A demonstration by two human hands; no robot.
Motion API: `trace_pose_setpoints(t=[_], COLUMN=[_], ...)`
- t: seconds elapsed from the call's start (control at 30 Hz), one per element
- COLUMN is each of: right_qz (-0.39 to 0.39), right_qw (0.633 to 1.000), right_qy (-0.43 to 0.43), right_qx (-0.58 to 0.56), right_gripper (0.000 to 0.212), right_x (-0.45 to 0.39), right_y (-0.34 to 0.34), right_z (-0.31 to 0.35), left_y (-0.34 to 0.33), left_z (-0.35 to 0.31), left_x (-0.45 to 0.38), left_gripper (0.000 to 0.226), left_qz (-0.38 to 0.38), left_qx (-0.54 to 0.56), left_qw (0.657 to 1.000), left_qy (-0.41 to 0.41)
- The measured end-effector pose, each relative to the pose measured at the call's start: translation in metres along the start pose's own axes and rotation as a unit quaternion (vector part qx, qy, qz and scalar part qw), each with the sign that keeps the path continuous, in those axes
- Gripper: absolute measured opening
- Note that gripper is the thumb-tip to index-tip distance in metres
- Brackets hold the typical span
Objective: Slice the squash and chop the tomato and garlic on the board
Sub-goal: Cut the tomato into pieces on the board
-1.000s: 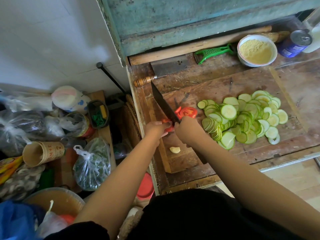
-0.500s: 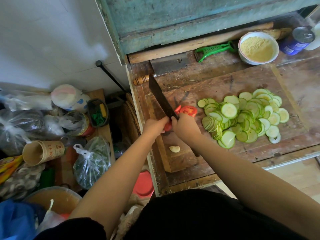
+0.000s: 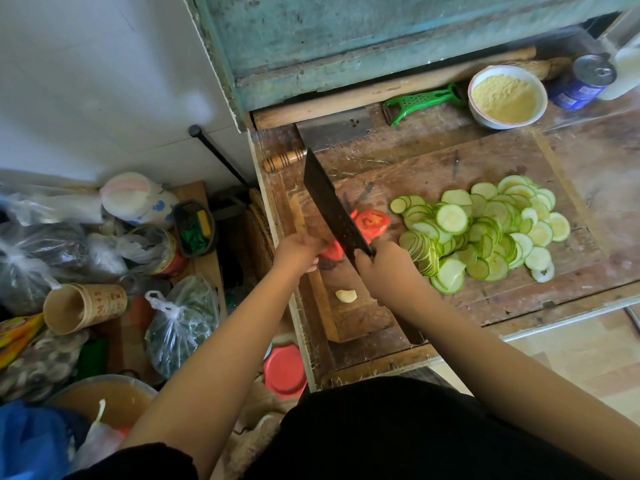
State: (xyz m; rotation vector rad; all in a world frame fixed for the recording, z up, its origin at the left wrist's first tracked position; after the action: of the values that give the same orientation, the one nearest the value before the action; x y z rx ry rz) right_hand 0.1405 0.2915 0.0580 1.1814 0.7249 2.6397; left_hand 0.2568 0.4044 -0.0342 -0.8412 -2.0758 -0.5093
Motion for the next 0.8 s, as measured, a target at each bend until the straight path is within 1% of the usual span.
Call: trace_pose_setpoints(t=[0.1,0.23,0.33,0.47,0.6,0.73,0.8], right_qz=[0.004,0.005,0.007,0.017,0.024,0.031,0.033], right_qw=[1.000,1.000,1.000,0.999,0.999,0.996,0.996], right_qy=[-0.005,-0.004,-0.008,-0.006,-0.005,-0.028,-0.028], right_qx=[0.004,0.019,0.024,0.035,0.042,0.074,0.073], right_gripper=[0.031,0.030,0.026,0.023,0.021,0.019,0.022], right_x=[0.003,0.004,0.004,-0.004,-0.007,-0.003,-0.004], right_y=[-0.002,-0.008,-0.011,-0.016,-0.017,-0.020,-0.021], right_z=[0.003,0.005,0.005,0.009,0.014,0.006,0.009], left_y=[0.003,0.001,-0.005,-0.012,-0.009,-0.010,-0.010], left_z=[0.007,0.010,0.008,0.009,0.012,0.012,0.011], left_x=[0.002,0.005,0.011,0.011,0.013,0.015,0.015], left_gripper=[0.024,0.024,0.013,0.014,0.019,0.018,0.018], left_qz=[-0.006,-0.002,0.001,0.008,-0.029,-0.042,-0.047], left_qx=[-0.011,0.021,0.082,0.168,0.209,0.203,0.214], left_qw=[1.000,1.000,0.997,0.986,0.977,0.977,0.975], left_qy=[0.008,0.008,0.008,0.002,-0.024,-0.042,-0.044])
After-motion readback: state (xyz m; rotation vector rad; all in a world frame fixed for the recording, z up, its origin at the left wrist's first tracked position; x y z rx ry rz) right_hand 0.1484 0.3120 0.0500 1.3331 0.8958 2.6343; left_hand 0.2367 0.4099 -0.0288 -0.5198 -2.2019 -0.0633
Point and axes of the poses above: each hand's wrist, its own x-axis away from the middle knuckle, its own y-axis out of the back of the hand, z = x × y, the point moved 6 cm from there along -x, towards the middle knuckle, and after that the axes turned 14 degrees about z, right-handed, at the moved point
